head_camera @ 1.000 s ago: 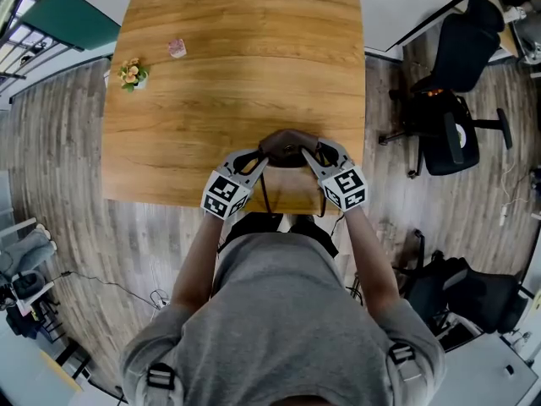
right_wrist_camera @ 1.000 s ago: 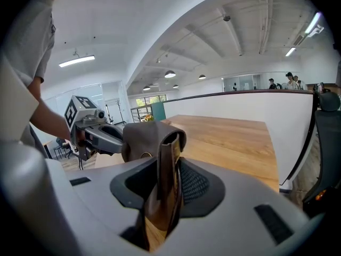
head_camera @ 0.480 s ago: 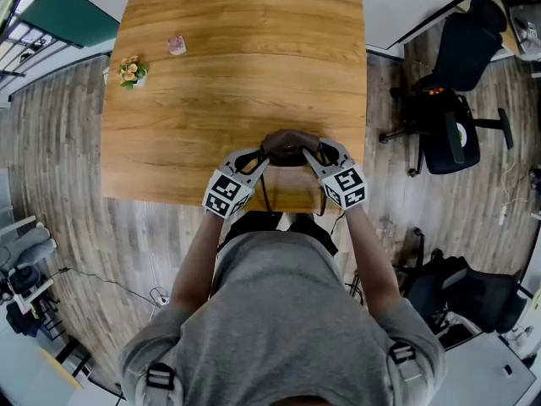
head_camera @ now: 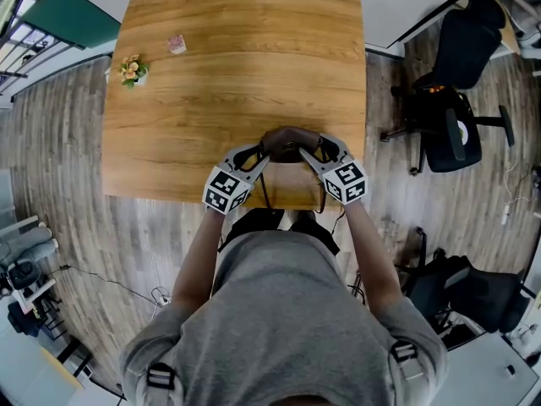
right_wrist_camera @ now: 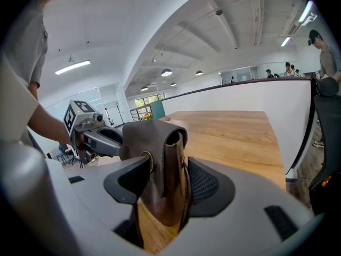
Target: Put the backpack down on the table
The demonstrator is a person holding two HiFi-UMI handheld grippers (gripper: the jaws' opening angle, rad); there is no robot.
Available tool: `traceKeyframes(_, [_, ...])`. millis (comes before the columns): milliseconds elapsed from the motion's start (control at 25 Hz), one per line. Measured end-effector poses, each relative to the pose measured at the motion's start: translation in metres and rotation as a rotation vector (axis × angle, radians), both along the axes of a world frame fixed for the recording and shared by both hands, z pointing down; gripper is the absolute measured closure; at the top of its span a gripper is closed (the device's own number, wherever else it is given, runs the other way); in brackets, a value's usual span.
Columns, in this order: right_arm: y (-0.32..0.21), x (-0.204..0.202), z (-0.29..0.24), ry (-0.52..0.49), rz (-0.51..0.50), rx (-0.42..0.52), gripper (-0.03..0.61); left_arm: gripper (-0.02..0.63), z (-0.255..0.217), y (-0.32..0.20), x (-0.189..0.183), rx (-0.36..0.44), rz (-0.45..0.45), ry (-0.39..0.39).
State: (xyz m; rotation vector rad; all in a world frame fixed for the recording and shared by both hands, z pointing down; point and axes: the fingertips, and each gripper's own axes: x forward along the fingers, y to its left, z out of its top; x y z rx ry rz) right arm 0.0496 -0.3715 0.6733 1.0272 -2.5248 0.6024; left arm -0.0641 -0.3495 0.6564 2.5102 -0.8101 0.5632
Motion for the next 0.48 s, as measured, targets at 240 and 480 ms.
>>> traceKeyframes(240, [0.007, 0.003, 0.004, -0.016, 0.015, -0.022, 0.322, 0.474, 0.002, 0.005, -0.008, -0.012, -0.038, -0.008])
traceKeyframes(480, [0.014, 0.008, 0.003, -0.024, 0.018, -0.024, 0.31, 0.465, 0.0, 0.012, -0.016, -0.013, -0.075, -0.006])
